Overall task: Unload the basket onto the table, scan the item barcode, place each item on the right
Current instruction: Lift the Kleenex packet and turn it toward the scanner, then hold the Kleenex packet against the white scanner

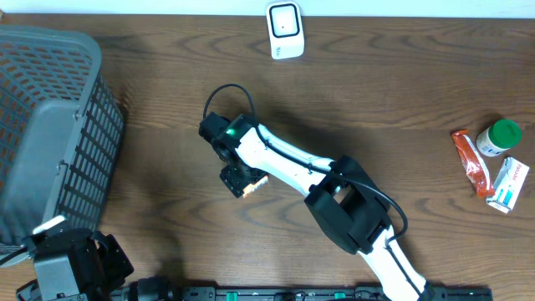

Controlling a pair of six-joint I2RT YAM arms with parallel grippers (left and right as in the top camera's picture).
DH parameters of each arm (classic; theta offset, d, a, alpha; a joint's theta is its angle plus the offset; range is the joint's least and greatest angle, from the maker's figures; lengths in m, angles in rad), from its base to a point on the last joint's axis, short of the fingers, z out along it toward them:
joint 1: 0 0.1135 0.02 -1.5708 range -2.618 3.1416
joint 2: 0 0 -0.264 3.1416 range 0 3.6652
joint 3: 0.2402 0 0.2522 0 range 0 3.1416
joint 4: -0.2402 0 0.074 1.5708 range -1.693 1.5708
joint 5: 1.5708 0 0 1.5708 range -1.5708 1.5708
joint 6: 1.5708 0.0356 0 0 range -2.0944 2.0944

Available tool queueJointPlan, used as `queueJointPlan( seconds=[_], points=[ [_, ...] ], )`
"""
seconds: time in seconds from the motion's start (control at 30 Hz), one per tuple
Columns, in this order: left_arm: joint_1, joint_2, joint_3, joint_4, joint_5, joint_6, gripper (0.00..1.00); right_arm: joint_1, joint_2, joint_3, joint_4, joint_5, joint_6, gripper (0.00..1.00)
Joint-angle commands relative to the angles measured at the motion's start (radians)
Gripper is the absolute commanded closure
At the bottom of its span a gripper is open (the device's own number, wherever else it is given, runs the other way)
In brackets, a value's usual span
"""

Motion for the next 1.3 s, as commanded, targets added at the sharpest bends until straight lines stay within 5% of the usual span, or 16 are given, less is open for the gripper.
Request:
queueJointPlan(
  seconds=[0.0, 0.43, 1.27],
  points=[
    [-0.005, -0.003, 0.002, -0.002, -0.013, -0.009, 0.05, -0.019, 0.045, 0.056, -0.045, -0.09, 0.026, 0.33],
    [-0.005, -0.003, 0.002, -0.002, -0.013, -0.009, 0.05, -0.099, 0.045, 0.294, -0.269, -0.199, 0.06, 0.33],
    [-0.005, -0.003, 0.002, -0.002, -0.013, -0.009, 0.05, -0.446, 0.045, 0.303, -0.394, -0.549, 0.001, 0.31]
  ],
)
